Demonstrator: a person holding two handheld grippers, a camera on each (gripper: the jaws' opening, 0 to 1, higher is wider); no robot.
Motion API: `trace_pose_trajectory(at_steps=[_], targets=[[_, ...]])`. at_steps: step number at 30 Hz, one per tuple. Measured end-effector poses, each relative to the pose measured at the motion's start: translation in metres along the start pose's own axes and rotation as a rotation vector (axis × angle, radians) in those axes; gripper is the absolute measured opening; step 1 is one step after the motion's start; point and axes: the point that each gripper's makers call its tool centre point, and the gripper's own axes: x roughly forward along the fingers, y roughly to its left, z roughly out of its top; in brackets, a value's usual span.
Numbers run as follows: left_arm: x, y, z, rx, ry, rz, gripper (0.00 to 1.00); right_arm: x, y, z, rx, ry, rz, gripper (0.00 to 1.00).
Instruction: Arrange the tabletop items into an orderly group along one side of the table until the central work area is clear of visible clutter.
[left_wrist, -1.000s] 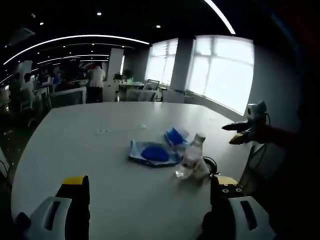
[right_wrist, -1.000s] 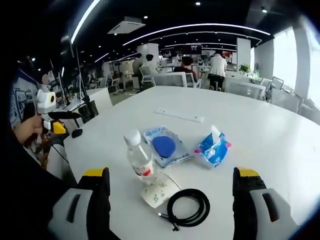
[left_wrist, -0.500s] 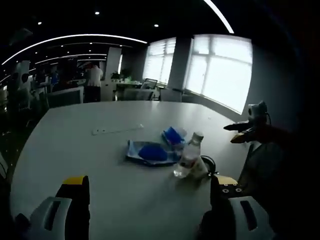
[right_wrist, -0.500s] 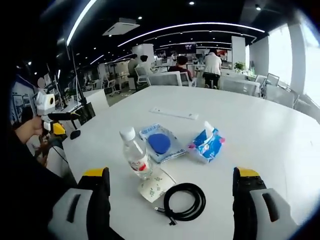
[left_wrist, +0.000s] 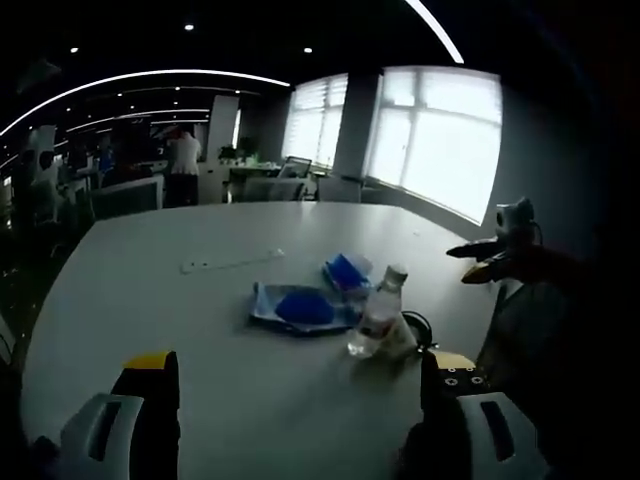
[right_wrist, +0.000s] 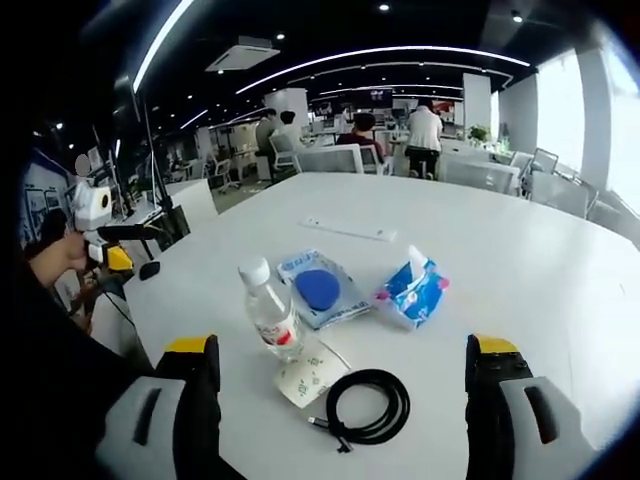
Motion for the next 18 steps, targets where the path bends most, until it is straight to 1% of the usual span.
trace_pose_trajectory(at_steps=[5, 8, 9, 11, 13, 18], targets=[[0.016, -0.011, 0.005, 0.024, 0.008, -0.043, 1.0, 0.001, 0.001, -0.002, 0.016, 0.0, -0.004, 1.0], [0.027, -0.02, 0.01, 0.033, 0.007, -0.072, 1.0, 0.002, 0.002, -0.004, 0.018, 0.006, -0.007, 1.0], [0.031, -0.027, 0.013, 0.048, 0.011, -0.085, 1.0, 0.002, 0.002, -0.005, 0.019, 0.006, -0.01, 1.0], [0.035, -0.032, 0.014, 0.06, 0.016, -0.096, 1.0, 0.002, 0.002, -0.006, 0.022, 0.012, -0.013, 1.0], [0.043, -0.039, 0.018, 0.071, 0.02, -0.125, 1.0, 0.002, -0.001, -0.007, 0.021, 0.015, -0.022, 0.99], [0.055, -0.054, 0.031, 0.085, 0.005, -0.167, 1.0, 0.002, -0.005, -0.009, 0.025, 0.021, -0.03, 0.99]])
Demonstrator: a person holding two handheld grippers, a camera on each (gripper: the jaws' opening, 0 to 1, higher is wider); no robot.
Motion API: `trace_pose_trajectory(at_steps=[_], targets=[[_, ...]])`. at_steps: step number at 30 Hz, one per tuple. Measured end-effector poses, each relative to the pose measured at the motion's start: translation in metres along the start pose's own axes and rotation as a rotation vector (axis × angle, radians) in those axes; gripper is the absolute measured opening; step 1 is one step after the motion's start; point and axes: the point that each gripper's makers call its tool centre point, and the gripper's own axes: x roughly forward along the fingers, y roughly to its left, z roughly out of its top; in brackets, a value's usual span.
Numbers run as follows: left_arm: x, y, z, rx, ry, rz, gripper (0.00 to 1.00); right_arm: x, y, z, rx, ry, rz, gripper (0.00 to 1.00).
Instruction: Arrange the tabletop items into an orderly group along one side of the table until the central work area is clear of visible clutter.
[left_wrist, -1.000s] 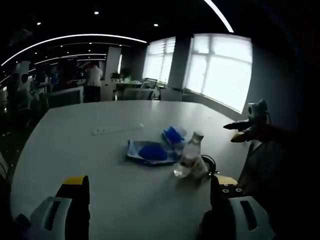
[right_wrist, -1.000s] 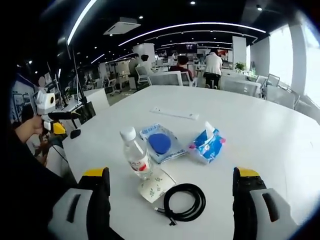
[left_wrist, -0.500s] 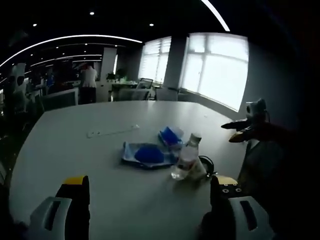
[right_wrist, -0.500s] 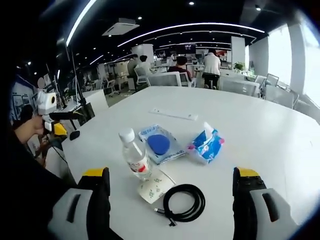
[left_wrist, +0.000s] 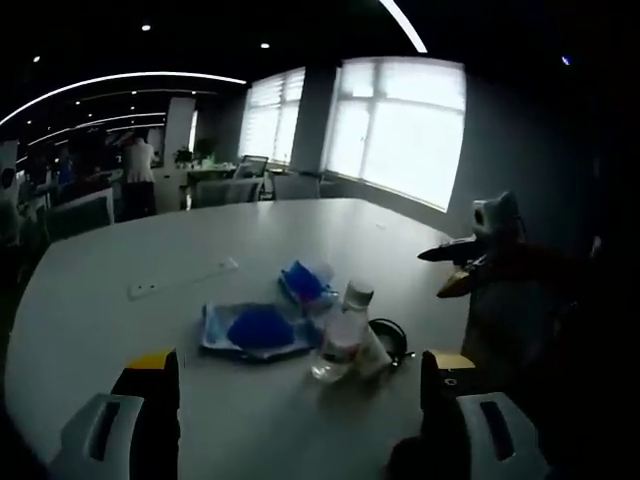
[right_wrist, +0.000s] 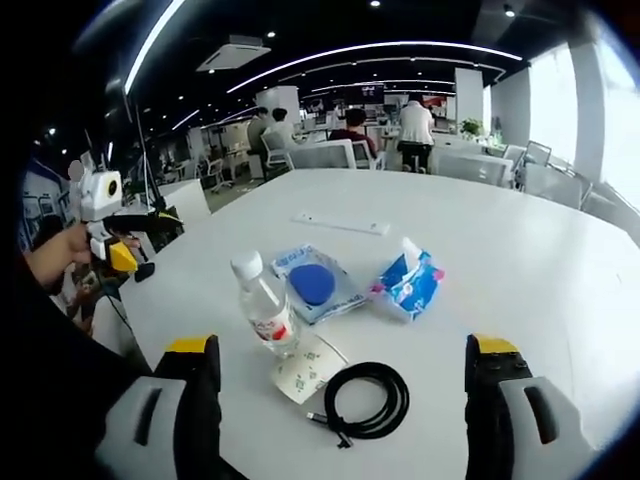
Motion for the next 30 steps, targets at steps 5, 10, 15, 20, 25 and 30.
trace_pose_trajectory(at_steps=[5, 10, 15, 20, 25, 30], targets=[[0.017, -0.019, 0.009, 0.022, -0.001, -0.051, 0.98, 0.001, -0.001, -0.002, 0.01, 0.005, -0.007, 0.97], [0.037, -0.037, 0.012, 0.021, -0.011, -0.11, 0.97, 0.001, 0.001, -0.001, 0.0, -0.007, -0.019, 0.94], [0.049, -0.041, 0.015, 0.013, -0.021, -0.126, 0.95, 0.003, 0.003, -0.004, 0.006, 0.002, -0.024, 0.94], [0.057, -0.043, 0.018, 0.009, -0.033, -0.134, 0.91, 0.004, 0.011, -0.004, 0.038, -0.007, -0.015, 0.94], [0.062, -0.048, 0.02, 0.042, -0.059, -0.155, 0.82, 0.005, 0.014, -0.011, 0.034, 0.012, -0.011, 0.94], [0.069, -0.058, 0.019, 0.052, -0.064, -0.175, 0.79, 0.002, 0.011, -0.012, 0.034, 0.014, -0.018, 0.94]])
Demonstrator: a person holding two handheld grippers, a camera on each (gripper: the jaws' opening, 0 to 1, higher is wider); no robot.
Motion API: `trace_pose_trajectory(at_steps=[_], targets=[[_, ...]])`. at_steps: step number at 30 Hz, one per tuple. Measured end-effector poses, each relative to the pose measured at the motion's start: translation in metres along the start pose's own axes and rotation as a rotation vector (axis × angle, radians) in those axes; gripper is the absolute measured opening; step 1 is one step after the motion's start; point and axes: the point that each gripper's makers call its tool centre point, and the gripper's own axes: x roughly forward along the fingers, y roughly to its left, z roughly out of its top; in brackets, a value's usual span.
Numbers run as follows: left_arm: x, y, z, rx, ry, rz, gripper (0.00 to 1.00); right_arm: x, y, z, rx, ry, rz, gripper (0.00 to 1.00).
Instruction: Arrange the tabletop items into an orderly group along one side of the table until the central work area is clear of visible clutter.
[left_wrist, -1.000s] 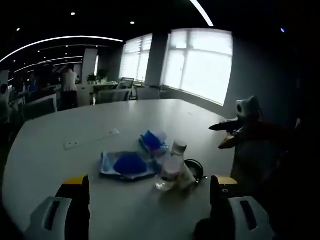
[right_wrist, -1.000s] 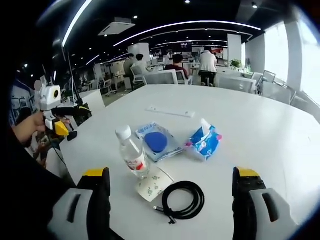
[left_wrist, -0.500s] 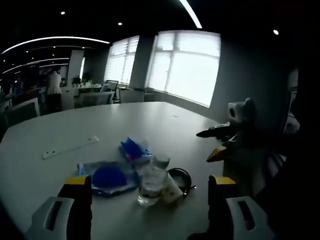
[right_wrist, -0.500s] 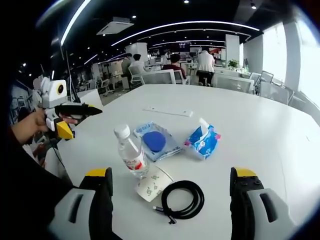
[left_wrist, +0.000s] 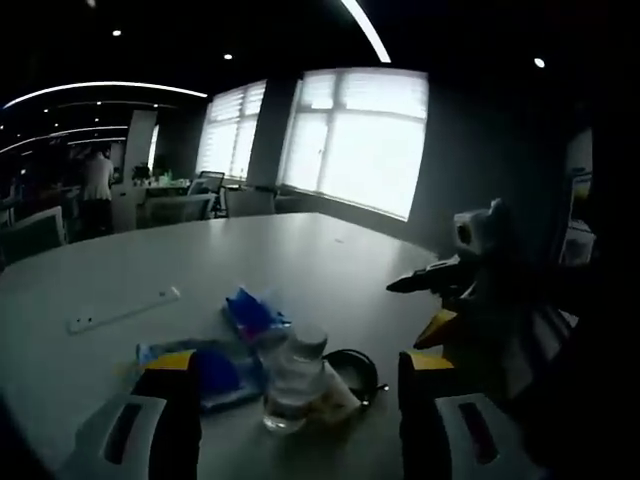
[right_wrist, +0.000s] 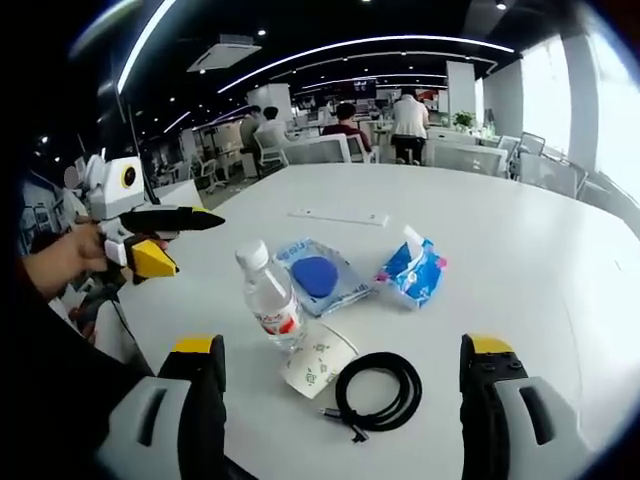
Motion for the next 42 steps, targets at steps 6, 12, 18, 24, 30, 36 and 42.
trace_pose_trajectory(at_steps=[6, 12, 18, 24, 30, 36, 42], targets=[[0.008, -0.008, 0.0, 0.008, -0.004, -0.016, 0.71, -0.001, -0.005, -0.001, -0.004, 0.0, -0.007, 0.93], [0.023, -0.023, -0.003, 0.069, 0.004, -0.06, 0.64, -0.003, -0.004, -0.001, 0.0, -0.014, -0.014, 0.9], [0.036, -0.026, 0.0, 0.066, -0.015, -0.063, 0.57, -0.005, -0.001, -0.009, 0.002, 0.001, -0.011, 0.88], [0.049, -0.02, 0.004, 0.061, -0.025, -0.047, 0.52, -0.008, -0.001, -0.018, 0.019, 0.01, -0.019, 0.86], [0.059, -0.014, 0.001, 0.06, -0.016, -0.042, 0.42, -0.011, 0.0, -0.021, 0.032, 0.009, -0.027, 0.84], [0.066, -0.008, -0.003, 0.054, -0.016, -0.031, 0.31, -0.013, -0.003, -0.025, 0.043, 0.012, -0.036, 0.83], [0.066, -0.004, -0.003, 0.098, -0.018, -0.007, 0.23, -0.012, -0.005, -0.03, 0.053, 0.02, -0.039, 0.81]])
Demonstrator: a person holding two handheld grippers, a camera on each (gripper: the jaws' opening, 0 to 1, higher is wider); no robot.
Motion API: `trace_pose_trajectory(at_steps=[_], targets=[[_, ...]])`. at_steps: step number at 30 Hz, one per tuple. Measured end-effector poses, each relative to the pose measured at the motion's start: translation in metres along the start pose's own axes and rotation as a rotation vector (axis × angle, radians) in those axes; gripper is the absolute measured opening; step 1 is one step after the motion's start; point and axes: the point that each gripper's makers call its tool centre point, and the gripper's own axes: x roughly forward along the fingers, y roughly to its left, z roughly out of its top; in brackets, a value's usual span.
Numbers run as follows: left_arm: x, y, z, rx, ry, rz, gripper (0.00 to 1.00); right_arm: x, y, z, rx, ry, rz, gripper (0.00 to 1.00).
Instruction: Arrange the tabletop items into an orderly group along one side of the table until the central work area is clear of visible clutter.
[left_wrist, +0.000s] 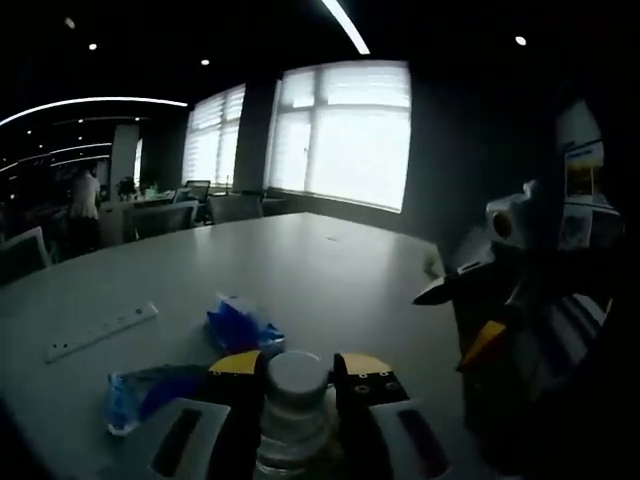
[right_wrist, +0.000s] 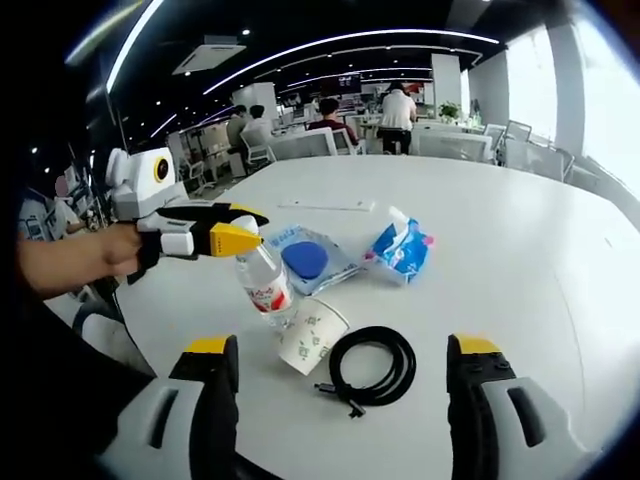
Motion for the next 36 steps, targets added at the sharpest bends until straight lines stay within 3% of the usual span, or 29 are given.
trace_pose_trajectory(at_steps=[15, 18, 36], targets=[[0.0, -0.002, 0.001, 0.036, -0.002, -0.004, 0.23, 0.004, -0.003, 0.002, -0.005, 0.009, 0.01, 0.79], [0.002, -0.003, 0.0, 0.085, 0.001, 0.019, 0.22, 0.004, -0.004, 0.005, -0.009, 0.005, 0.01, 0.79], [0.003, 0.007, 0.0, 0.019, 0.014, 0.012, 0.21, 0.011, 0.001, 0.017, 0.004, -0.023, 0.013, 0.77]])
